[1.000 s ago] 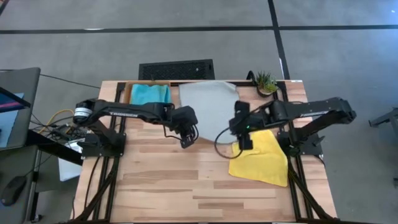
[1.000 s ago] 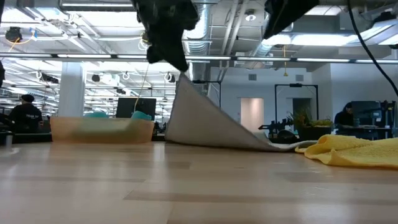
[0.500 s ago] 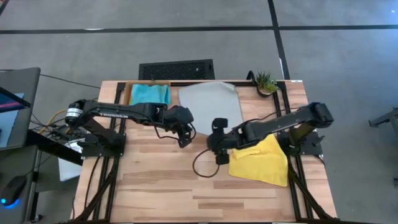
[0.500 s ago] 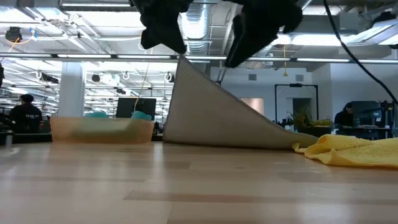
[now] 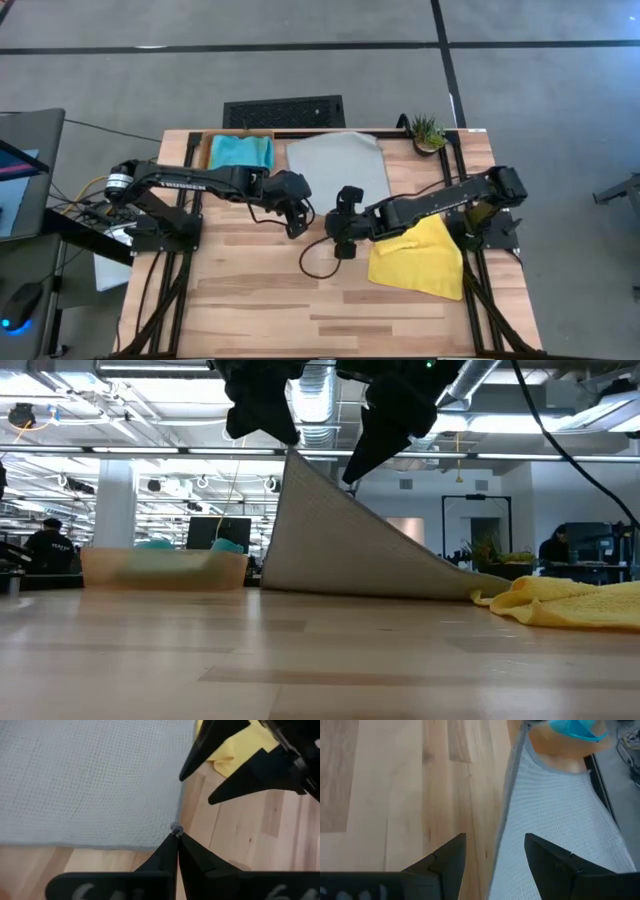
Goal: Fold microfiber towels
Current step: Fold the gray microfiber towel
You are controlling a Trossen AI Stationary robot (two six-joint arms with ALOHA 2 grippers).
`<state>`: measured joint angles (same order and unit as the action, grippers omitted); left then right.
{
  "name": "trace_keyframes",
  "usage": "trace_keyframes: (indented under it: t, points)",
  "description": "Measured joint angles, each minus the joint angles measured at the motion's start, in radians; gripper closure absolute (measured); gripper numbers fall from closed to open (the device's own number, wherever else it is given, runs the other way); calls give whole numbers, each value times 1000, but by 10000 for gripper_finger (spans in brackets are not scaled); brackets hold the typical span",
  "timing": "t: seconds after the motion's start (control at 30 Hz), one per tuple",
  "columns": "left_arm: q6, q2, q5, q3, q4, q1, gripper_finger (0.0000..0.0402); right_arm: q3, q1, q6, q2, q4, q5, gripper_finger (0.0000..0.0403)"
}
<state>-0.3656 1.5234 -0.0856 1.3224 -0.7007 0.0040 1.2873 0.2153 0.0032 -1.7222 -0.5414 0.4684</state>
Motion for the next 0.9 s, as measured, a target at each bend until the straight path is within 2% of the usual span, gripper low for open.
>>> trace_keyframes:
  t: [0.13, 0.37, 0.67, 0.9]
  points:
    - [4, 0, 0, 0, 1, 0, 401, 2, -19, -1, -40, 11, -47, 177]
    - [4, 0, 24, 0, -10, 0, 401, -1, -35, 21, -148, -20, -48, 177]
    - [-37, -18, 19, 0, -120, -17, 401, 0, -23, 78, -140, -171, -15, 177]
    - [-73, -81, -7, 1, -185, -44, 401, -8, -21, 128, -150, -272, 13, 177]
